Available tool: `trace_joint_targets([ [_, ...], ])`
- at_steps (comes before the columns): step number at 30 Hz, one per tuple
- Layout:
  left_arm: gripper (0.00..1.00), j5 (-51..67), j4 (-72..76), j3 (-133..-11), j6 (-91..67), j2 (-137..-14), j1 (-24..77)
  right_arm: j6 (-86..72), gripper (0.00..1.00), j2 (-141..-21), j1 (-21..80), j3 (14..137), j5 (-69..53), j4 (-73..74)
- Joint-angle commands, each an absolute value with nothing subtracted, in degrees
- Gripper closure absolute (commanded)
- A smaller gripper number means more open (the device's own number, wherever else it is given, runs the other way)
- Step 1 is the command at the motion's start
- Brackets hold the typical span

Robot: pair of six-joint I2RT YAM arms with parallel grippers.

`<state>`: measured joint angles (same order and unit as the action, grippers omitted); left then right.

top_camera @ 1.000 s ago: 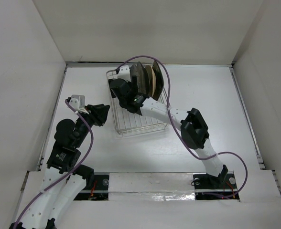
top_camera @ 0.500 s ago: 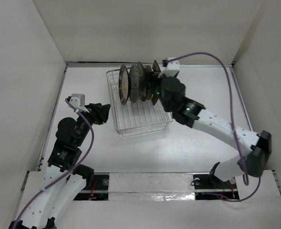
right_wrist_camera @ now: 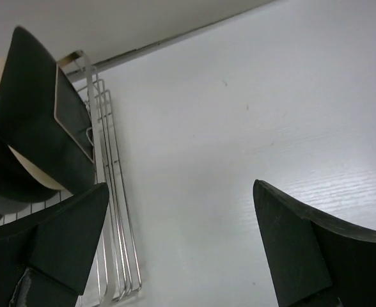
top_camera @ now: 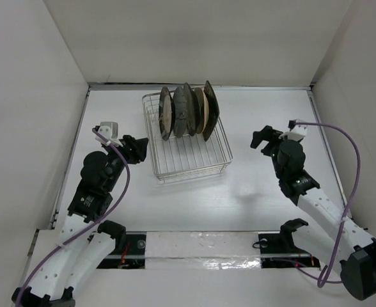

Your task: Load the plates into the dish rack

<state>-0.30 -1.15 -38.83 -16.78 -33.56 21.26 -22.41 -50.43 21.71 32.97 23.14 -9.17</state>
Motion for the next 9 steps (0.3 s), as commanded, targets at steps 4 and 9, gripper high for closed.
trace_joint_targets([
  [4,0.54,-1.76,3.16,-38.23,-15.29,-31.73,21.09,-25.93,0.00,-51.15,20.30,29.09,12.22,-18.90],
  [9,0.54,-0.97,4.04,-37.44,-15.38,-30.50,21.09,-25.58,0.00,-48.78,20.83,28.56,12.92,-18.20],
])
